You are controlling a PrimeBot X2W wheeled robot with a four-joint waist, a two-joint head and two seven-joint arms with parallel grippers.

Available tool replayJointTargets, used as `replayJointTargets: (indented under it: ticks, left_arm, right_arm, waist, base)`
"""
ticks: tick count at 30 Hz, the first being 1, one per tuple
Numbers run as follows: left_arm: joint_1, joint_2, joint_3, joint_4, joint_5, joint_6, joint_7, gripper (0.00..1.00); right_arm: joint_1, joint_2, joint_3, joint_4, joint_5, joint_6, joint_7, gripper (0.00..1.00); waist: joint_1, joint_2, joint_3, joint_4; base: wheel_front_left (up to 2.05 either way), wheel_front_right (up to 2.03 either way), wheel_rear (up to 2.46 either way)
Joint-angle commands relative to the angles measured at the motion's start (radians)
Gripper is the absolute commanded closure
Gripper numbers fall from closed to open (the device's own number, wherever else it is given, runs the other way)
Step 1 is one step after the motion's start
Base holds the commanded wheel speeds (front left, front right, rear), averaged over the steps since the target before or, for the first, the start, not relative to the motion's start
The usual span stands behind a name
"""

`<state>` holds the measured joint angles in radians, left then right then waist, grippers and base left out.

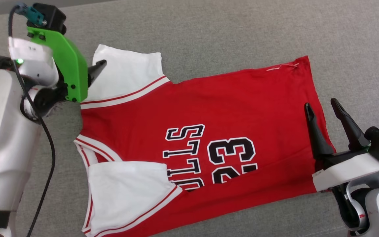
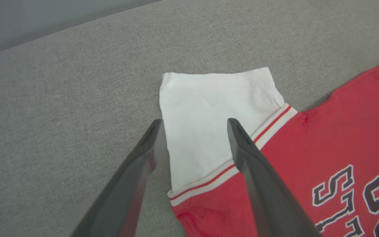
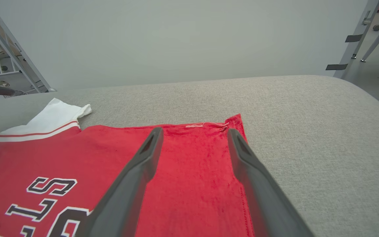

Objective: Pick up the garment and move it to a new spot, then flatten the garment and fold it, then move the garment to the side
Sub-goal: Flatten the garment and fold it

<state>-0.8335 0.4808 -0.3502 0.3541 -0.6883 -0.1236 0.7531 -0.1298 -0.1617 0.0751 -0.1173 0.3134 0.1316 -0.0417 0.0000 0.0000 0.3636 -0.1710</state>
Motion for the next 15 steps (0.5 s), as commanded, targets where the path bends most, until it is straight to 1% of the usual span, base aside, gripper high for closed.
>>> replayJointTargets:
  ticks: [1,4,7,10,15]
  left_arm:
    - [-0.037,0.012,-0.001,0.032,-0.011,-0.005,0.016,0.00]
    - [-0.094,0.025,-0.001,0.103,-0.011,-0.005,0.031,0.00]
    - [-0.134,0.034,-0.004,0.153,0.000,-0.005,0.022,0.00]
    - [-0.166,0.032,0.005,0.205,-0.002,0.001,0.007,0.00]
    - [-0.200,0.032,-0.010,0.278,0.014,0.002,0.004,0.00]
  right_arm:
    - [-0.024,0.003,0.007,0.005,0.007,-0.001,-0.011,0.00]
    - [-0.041,0.005,0.025,0.010,0.010,-0.001,-0.019,0.00]
    - [-0.055,0.009,0.039,0.016,0.015,-0.001,-0.025,0.00]
    - [-0.067,0.011,0.050,0.026,0.025,-0.001,-0.031,0.00]
    - [-0.076,0.010,0.058,0.038,0.030,-0.001,-0.040,0.00]
  waist:
    - [0.0000,0.0000,0.068,-0.059]
    - [0.0000,0.0000,0.094,-0.077]
    - [0.0000,0.0000,0.115,-0.090]
    - [0.0000,0.0000,0.129,-0.102]
    - [0.0000,0.0000,0.145,-0.110]
  base:
    - [0.00,0.00,0.00]
    - [0.00,0.00,0.00]
    - [0.00,0.00,0.00]
    - [0.00,0.00,0.00]
    - [0.00,0.00,0.00]
